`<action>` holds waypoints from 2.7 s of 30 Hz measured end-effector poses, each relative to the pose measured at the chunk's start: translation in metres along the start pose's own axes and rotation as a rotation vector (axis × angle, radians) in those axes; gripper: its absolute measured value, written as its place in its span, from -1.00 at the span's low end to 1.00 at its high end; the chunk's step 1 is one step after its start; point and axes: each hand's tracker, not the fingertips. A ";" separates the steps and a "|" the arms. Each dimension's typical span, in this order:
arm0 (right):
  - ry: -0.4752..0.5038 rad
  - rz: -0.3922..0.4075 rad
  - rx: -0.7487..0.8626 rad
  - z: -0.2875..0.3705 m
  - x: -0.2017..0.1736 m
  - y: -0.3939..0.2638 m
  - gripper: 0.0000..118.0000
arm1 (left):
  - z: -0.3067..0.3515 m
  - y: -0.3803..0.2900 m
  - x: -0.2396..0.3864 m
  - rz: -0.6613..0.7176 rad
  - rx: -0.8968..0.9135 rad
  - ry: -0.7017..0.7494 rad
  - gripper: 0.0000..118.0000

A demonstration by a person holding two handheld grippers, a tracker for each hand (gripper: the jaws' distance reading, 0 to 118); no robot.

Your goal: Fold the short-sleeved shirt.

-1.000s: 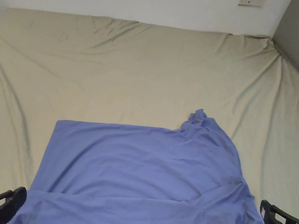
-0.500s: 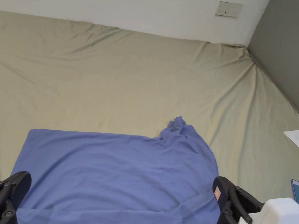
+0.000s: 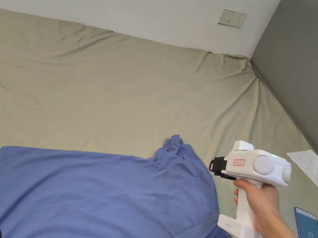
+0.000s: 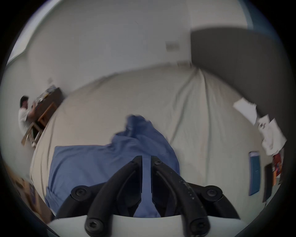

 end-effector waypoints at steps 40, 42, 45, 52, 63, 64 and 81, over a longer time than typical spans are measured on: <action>0.158 0.287 0.169 0.090 -0.066 -0.058 -0.98 | -0.362 0.059 -0.189 0.025 -0.485 0.318 0.36; 0.166 0.285 0.172 0.094 -0.068 -0.061 -0.98 | -0.378 0.047 -0.198 0.036 -0.544 0.357 0.36; 0.169 0.277 0.165 0.094 -0.066 -0.059 -0.98 | -0.381 0.035 -0.202 0.075 -0.583 0.328 0.15; 0.171 0.301 0.156 0.089 -0.070 -0.055 -0.98 | -0.370 0.037 -0.173 -0.024 -0.569 0.284 -0.93; 0.187 0.319 0.200 0.119 -0.059 -0.064 -0.98 | -0.264 0.080 -0.162 0.009 -0.346 0.129 -0.93; 0.195 0.326 0.209 0.125 -0.056 -0.069 -0.98 | -0.246 0.080 -0.159 0.005 -0.341 0.115 -0.93; 0.064 0.291 0.012 0.151 0.043 -0.250 -0.98 | -0.030 -0.082 -0.156 0.196 -0.366 0.077 -0.93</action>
